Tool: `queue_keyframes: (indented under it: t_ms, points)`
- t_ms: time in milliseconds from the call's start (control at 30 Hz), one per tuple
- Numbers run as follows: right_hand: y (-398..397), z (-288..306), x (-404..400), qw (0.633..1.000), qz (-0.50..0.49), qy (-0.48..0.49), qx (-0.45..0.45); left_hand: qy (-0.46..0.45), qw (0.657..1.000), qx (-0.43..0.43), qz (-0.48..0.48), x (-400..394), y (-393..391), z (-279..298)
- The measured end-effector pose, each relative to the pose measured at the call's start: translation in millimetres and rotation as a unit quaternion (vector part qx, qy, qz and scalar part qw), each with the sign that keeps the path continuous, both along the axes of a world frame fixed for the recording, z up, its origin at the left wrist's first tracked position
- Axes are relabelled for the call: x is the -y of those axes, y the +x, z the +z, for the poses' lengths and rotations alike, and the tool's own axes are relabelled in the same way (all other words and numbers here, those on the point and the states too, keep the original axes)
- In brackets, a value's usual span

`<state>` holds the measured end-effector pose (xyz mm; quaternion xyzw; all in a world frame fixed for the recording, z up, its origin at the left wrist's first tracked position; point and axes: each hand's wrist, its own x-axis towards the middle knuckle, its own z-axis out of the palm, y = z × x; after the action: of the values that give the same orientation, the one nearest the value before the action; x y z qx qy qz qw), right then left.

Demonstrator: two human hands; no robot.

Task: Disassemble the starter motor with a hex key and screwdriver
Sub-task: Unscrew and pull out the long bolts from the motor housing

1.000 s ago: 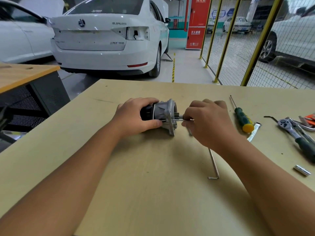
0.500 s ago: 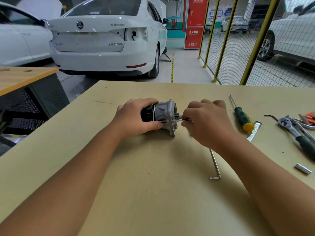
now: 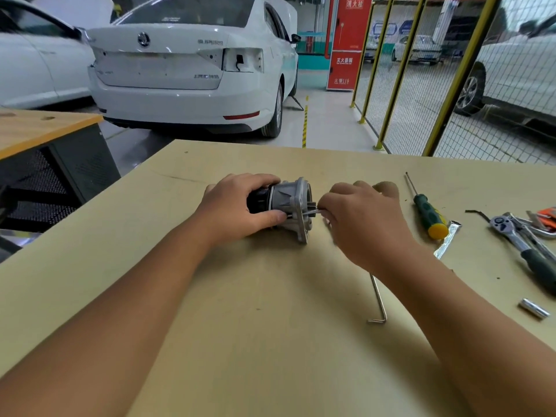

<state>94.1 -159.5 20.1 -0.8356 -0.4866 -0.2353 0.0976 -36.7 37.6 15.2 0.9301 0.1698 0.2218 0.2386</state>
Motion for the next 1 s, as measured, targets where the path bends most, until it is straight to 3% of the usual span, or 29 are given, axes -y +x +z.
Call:
queue_keyframes:
  t_ms: [167, 400, 500, 633, 767, 1000]
  points:
    - [0, 0, 3, 0.999, -0.021, -0.011, 0.025, 0.017, 1.0, 0.0, 0.001, -1, 2, -1]
    - [5, 3, 6, 0.988, 0.103, 0.008, -0.114, 0.014, 1.0, -0.001, -0.006, -2, -1, -3]
    - [8, 2, 7, 0.985, 0.092, 0.021, -0.141, 0.021, 1.0, -0.007, -0.005, -3, 0, -2]
    - [10, 4, 7, 0.99, 0.074, 0.011, -0.119, 0.026, 1.0, -0.01, -0.004, -2, 1, -2]
    - [6, 7, 9, 1.0, 0.009, -0.02, -0.002, 0.035, 0.999, -0.013, -0.005, -2, 2, -2]
    - [7, 10, 8, 0.996, 0.053, -0.023, -0.067, 0.041, 0.999, -0.018, -0.005, -5, 3, -3]
